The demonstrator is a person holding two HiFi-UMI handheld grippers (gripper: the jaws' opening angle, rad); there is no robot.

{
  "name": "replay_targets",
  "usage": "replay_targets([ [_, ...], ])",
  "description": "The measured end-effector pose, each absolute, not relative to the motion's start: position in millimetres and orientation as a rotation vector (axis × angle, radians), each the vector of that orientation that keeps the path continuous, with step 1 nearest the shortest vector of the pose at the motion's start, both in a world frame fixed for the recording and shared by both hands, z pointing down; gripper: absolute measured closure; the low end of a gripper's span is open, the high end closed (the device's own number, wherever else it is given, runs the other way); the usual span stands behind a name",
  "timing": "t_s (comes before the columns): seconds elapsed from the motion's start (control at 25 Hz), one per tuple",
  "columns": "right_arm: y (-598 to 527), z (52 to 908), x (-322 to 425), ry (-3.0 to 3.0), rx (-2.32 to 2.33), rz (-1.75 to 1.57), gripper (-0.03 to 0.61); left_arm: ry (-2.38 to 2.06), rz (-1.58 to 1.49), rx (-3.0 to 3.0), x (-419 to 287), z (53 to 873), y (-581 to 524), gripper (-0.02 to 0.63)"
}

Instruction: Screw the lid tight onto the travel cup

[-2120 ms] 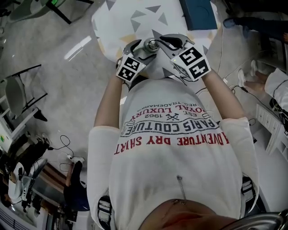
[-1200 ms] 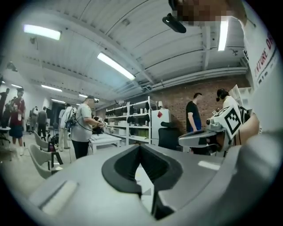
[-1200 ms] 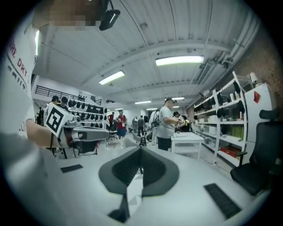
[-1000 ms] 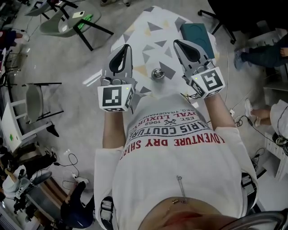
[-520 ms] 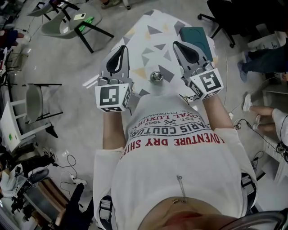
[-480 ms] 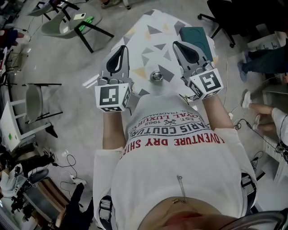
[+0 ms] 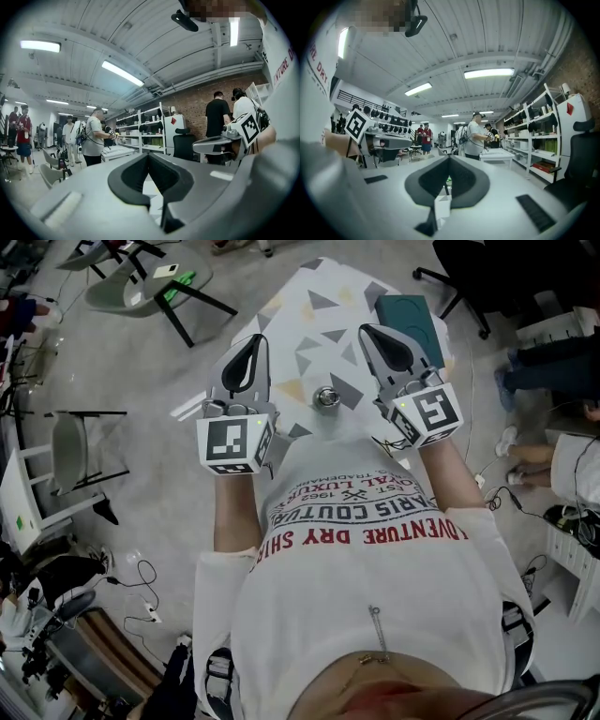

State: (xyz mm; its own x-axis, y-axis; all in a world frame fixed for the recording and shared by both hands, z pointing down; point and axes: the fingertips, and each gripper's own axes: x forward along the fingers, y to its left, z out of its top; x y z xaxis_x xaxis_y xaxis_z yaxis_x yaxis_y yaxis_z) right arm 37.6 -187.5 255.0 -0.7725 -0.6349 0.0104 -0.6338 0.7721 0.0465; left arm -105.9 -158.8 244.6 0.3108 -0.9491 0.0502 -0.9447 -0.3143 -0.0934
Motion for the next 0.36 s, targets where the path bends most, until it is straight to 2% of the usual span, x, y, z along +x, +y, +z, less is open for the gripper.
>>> replay_targets([
  [0.36, -182.5, 256.4, 33.7, -2.941, 1.055, -0.062, 0.569, 1.852, -0.123, -2.478, -111.8, 243.5, -155.7, 0.601],
])
